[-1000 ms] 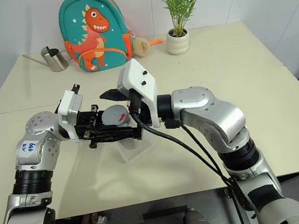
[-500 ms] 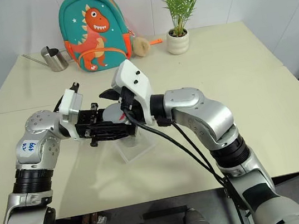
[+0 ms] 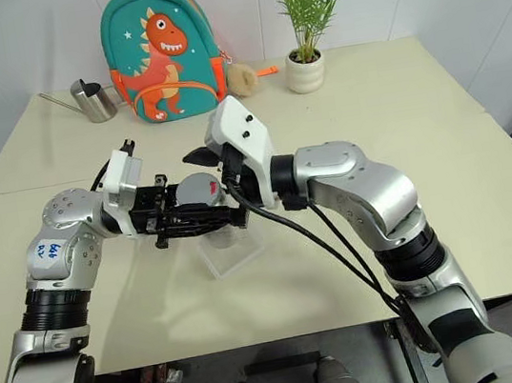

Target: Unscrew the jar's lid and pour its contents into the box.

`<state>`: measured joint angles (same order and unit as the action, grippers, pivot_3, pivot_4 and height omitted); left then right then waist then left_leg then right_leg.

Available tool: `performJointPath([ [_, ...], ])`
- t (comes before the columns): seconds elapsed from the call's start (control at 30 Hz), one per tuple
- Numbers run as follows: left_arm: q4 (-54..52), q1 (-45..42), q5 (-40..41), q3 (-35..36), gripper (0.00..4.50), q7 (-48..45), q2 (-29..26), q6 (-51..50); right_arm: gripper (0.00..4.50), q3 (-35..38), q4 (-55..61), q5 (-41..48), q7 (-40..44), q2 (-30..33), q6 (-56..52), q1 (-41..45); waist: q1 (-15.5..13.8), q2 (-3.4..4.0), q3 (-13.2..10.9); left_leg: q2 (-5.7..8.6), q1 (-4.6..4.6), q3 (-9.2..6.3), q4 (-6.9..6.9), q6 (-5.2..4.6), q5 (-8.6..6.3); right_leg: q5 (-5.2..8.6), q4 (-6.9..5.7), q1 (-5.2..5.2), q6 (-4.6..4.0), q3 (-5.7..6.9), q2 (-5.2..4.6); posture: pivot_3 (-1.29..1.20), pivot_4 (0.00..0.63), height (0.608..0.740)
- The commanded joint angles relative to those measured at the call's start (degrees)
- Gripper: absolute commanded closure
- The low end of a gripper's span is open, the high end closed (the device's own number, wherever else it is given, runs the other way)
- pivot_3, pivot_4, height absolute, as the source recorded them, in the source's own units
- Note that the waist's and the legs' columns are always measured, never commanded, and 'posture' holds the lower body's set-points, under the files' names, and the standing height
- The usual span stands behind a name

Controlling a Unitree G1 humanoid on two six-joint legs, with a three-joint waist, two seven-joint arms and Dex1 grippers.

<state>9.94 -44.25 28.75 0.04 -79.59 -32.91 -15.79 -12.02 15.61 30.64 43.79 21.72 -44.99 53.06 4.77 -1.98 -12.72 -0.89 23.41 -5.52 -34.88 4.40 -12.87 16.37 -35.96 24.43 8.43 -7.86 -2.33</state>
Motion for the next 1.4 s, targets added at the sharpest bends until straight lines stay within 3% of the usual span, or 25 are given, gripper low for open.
performJointPath([
  [0.03, -1.6, 0.5, 1.7, 1.3, 2.47, -0.9, -1.4, -1.4, 0.03, 5.6, 2.0, 0.5, -1.3, 2.9, -0.8, -0.4, 0.0, 0.00, 0.0, 0.00, 0.00, 0.00, 0.00, 0.00, 0.00, 0.00, 0.00, 0.00, 0.00, 0.00, 0.00, 0.00, 0.150, 0.740],
  [0.63, -0.8, 0.6, 1.3, 2.3, 2.47, -0.4, -1.6, -2.3, 0.03, 10.4, 12.7, 9.0, -1.8, 10.3, -8.9, -3.7, 0.0, 0.00, 0.0, 0.00, 0.00, 0.00, -0.01, 0.00, 0.00, 0.01, 0.00, 0.00, 0.00, 0.00, 0.00, 0.00, 0.150, 0.740],
  [0.83, -0.5, 0.1, 1.5, 1.9, 2.47, -0.9, -1.2, -2.5, 0.03, 10.9, 12.0, 11.6, -4.7, 6.7, -9.6, -1.3, 0.0, 0.00, 0.0, -0.01, 0.00, 0.00, -0.02, 0.00, 0.00, 0.01, -0.01, 0.00, -0.01, 0.00, 0.01, 0.00, 0.150, 0.740],
  [1.1, -0.3, -0.3, 1.3, 1.3, 2.47, -0.9, -0.6, -2.8, 0.03, 6.2, 6.7, 9.9, -7.8, -3.3, -7.4, 1.2, 0.0, 0.00, 0.0, 0.00, 0.01, 0.00, -0.03, 0.00, 0.00, 0.00, -0.02, 0.00, 0.00, 0.00, -0.01, 0.00, 0.150, 0.740],
  [1.4, -0.2, -0.1, 0.6, 1.3, 2.47, -0.5, -0.6, -2.0, 0.03, 1.9, 1.3, 4.6, -6.9, -5.5, -3.4, 0.9, 0.1, 0.00, 0.0, 0.00, 0.01, 0.00, -0.01, 0.00, 0.00, 0.00, -0.02, 0.01, 0.00, 0.00, 0.00, 0.00, 0.150, 0.740],
])
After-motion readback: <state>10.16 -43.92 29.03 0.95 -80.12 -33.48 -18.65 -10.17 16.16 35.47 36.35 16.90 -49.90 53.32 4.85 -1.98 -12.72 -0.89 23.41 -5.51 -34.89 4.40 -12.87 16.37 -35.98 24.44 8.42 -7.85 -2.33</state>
